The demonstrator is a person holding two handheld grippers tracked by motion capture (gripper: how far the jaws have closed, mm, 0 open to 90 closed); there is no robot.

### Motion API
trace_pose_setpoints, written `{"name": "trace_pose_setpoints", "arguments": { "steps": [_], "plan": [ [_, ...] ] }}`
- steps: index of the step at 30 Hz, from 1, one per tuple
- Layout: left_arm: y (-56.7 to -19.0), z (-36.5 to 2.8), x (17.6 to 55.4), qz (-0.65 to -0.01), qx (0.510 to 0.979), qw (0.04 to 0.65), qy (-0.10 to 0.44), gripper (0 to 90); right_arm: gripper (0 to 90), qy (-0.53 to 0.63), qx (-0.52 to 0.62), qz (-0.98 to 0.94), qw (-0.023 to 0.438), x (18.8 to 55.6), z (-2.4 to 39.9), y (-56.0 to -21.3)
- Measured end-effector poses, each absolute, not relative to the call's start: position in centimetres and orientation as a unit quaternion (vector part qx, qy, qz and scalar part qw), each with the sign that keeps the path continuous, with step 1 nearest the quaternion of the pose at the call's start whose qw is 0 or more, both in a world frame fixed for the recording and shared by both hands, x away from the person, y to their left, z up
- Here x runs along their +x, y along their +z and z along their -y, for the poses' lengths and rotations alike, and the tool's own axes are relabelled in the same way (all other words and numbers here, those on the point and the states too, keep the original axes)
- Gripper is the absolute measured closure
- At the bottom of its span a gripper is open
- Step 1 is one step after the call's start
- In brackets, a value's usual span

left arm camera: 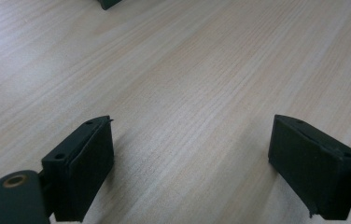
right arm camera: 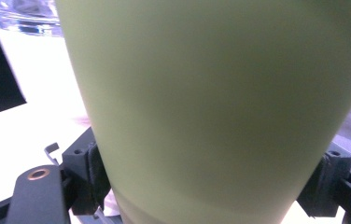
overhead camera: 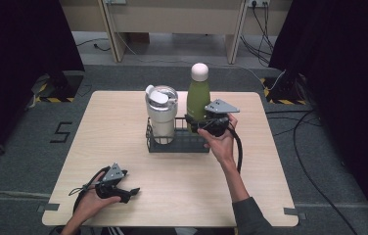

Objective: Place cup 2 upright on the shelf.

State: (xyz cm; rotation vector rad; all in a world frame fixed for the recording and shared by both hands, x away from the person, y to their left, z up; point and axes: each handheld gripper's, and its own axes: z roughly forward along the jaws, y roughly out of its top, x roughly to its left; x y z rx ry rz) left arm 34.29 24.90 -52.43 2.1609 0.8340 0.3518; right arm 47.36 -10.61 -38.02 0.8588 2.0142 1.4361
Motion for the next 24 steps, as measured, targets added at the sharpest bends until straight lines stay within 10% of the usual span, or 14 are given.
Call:
{"name": "trace_pose_setpoints", "arguments": {
  "steps": [24],
  "plan": [
    [-52.4,-24.9,34.3,-0.328,0.85,0.389,0.138,13.5,20.8,0.527,0.336,-0.738,0.254,48.9,10.3,-40.8]
  ]
}}
